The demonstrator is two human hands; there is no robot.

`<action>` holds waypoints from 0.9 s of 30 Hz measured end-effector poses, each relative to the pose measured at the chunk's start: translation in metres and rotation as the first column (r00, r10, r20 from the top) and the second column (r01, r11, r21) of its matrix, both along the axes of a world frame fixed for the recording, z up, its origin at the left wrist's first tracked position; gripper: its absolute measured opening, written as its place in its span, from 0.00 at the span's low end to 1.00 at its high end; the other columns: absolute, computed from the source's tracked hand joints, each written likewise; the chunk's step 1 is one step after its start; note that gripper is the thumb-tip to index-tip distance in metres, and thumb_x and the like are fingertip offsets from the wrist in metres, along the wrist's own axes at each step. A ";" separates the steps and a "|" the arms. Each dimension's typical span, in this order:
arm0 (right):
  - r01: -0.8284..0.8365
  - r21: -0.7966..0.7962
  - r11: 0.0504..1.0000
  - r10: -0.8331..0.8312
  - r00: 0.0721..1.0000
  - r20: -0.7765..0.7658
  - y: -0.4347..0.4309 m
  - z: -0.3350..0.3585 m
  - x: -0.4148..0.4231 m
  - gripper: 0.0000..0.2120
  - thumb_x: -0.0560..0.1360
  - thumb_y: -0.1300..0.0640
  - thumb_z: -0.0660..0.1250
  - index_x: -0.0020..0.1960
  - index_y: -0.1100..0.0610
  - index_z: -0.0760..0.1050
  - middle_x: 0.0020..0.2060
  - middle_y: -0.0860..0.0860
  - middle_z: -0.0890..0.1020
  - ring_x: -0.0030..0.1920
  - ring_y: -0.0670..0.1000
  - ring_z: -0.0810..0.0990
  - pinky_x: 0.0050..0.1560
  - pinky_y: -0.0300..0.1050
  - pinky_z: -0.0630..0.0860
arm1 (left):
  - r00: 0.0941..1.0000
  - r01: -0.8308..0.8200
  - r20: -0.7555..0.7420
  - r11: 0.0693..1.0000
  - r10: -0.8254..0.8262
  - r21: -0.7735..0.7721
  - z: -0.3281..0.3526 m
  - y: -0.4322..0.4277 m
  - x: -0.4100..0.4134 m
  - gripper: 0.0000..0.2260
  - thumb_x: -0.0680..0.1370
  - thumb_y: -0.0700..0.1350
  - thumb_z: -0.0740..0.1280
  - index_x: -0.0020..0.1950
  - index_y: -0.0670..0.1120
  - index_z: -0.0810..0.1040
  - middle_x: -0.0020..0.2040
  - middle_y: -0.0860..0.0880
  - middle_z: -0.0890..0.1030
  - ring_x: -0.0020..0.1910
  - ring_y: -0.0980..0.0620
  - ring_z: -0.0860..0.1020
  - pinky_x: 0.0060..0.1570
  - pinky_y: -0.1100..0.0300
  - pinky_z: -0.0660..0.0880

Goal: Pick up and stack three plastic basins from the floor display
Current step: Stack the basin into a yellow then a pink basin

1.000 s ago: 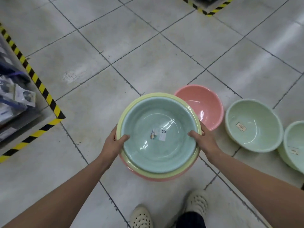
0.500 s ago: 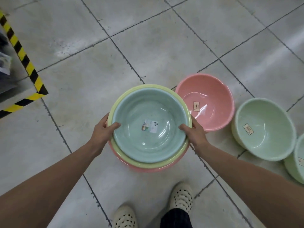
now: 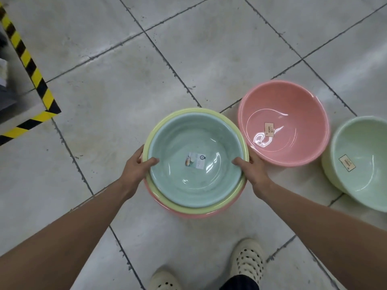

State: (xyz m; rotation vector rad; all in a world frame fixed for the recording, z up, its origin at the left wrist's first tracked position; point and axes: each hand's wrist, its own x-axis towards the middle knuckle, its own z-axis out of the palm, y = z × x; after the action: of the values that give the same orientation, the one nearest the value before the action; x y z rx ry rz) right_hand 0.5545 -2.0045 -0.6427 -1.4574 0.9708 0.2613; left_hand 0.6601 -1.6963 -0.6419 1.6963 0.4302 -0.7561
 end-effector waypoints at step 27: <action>-0.080 -0.007 0.997 0.080 0.997 -0.006 -0.009 -0.011 -0.003 0.21 0.72 0.63 0.68 0.59 0.43 0.80 0.48 0.50 0.86 0.47 0.51 0.84 0.43 0.45 0.79 | 1.000 -0.015 -0.008 0.999 0.015 0.040 -0.005 -0.001 -0.022 0.24 0.74 0.38 0.70 0.67 0.59 0.79 0.57 0.50 0.85 0.54 0.46 0.83 0.40 0.57 0.80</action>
State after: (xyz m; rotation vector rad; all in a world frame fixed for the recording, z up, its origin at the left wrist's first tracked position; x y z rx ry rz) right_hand 0.5510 -2.0135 -0.6535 -1.5047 0.9203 0.3205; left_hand 0.6385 -1.6975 -0.6470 1.7259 0.4663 -0.7484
